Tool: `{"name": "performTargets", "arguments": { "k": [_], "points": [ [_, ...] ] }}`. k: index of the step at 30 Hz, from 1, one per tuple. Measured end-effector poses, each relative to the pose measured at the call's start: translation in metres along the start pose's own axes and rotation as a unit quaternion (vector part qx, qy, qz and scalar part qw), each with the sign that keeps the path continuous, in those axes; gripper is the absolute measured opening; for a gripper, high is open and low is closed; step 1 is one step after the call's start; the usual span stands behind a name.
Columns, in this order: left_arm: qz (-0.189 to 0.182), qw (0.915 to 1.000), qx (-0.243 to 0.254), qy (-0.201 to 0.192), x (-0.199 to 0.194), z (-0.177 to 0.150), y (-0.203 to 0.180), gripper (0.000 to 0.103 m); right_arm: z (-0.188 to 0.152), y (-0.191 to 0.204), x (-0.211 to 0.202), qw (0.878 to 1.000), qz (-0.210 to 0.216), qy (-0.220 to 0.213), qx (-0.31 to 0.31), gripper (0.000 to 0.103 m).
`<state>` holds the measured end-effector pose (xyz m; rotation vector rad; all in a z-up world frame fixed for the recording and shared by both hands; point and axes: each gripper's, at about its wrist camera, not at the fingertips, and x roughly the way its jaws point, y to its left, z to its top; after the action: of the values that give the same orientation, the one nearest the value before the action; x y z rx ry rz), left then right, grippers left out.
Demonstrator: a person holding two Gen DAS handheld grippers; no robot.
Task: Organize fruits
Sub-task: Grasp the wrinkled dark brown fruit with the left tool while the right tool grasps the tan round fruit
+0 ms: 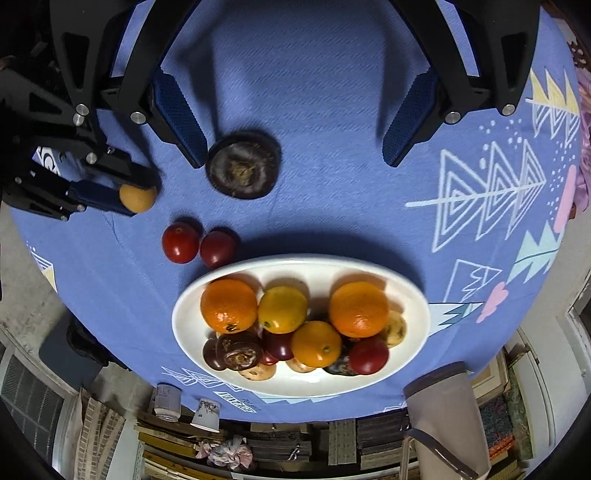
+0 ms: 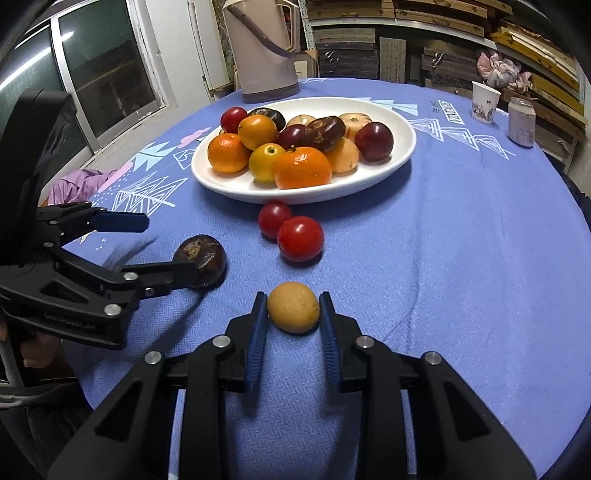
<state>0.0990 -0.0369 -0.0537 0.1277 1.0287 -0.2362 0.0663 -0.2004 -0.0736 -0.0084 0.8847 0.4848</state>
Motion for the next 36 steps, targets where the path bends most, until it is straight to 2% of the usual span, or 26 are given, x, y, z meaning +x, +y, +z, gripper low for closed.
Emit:
{"name": "performTargets", "arguments": {
  "k": [6,9,12,13,16,25,36],
  "points": [
    [-0.009,0.9999,0.009,0.011,0.018,0.002,-0.01,0.094,-0.002,-0.001,0.001,1.0,0.006,-0.002,0.004,0.028],
    [0.001,0.9998,0.02,0.001,0.02,0.0,-0.014,0.085,-0.002,-0.001,0.001,1.0,0.007,-0.002,0.005,0.028],
    [-0.004,0.9998,0.019,-0.008,0.019,0.0,-0.013,0.078,-0.002,-0.002,0.002,1.0,0.01,-0.003,0.011,0.028],
    [-0.007,0.9997,0.02,-0.01,0.018,0.0,-0.013,0.075,-0.002,-0.002,0.001,1.0,0.01,-0.003,0.012,0.028],
    [-0.003,0.9993,0.029,-0.025,0.014,-0.001,-0.014,0.044,-0.002,-0.001,0.001,1.0,0.007,-0.002,0.011,0.028],
    [-0.009,0.9998,0.0,-0.016,0.008,-0.001,0.004,0.044,0.0,0.0,-0.005,1.0,0.003,-0.007,0.011,0.028],
    [-0.004,0.9989,-0.022,-0.041,-0.023,0.005,0.029,0.044,0.018,0.004,-0.029,0.999,0.003,-0.039,-0.002,0.028]
  ]
}}
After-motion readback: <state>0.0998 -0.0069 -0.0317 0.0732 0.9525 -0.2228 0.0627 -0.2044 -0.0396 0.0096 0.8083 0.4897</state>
